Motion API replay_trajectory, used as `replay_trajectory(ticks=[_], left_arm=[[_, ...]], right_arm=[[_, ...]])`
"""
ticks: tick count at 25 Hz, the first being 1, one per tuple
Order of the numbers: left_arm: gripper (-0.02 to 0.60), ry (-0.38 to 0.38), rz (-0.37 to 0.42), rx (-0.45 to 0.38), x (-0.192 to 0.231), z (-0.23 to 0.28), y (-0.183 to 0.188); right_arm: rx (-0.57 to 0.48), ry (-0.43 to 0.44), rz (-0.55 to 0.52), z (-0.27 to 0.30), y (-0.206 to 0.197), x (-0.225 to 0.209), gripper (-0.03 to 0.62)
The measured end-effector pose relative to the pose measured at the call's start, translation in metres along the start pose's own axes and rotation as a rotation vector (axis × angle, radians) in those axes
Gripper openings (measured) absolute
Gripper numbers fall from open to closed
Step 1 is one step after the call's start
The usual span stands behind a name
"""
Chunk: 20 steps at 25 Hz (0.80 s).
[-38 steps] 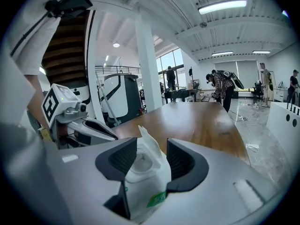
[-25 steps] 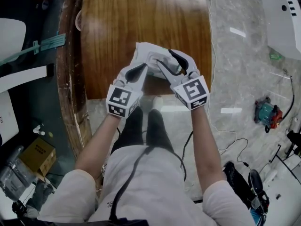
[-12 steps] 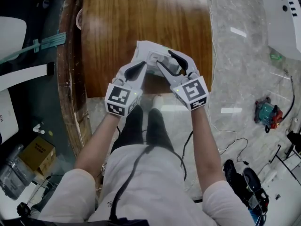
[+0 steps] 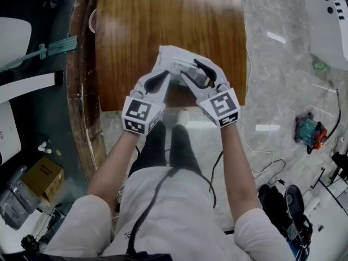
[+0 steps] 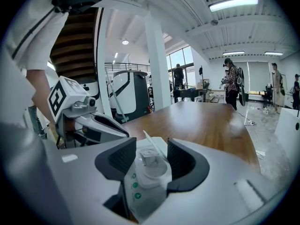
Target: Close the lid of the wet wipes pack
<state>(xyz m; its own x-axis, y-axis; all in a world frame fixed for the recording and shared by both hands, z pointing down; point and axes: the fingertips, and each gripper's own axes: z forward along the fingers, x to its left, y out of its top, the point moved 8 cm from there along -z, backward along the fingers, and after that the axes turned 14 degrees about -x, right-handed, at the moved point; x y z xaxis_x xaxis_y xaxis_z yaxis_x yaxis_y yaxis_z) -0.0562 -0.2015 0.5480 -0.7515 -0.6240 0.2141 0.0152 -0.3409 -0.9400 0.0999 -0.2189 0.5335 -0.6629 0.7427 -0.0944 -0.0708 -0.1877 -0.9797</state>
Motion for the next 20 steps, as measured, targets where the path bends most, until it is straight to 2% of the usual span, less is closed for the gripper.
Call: replay_trajectory(ticks=[20], left_arm=[[0.015, -0.003, 0.01, -0.005, -0.001, -0.008, 0.0]], right_arm=[[0.058, 0.024, -0.024, 0.005, -0.009, 0.017, 0.204]])
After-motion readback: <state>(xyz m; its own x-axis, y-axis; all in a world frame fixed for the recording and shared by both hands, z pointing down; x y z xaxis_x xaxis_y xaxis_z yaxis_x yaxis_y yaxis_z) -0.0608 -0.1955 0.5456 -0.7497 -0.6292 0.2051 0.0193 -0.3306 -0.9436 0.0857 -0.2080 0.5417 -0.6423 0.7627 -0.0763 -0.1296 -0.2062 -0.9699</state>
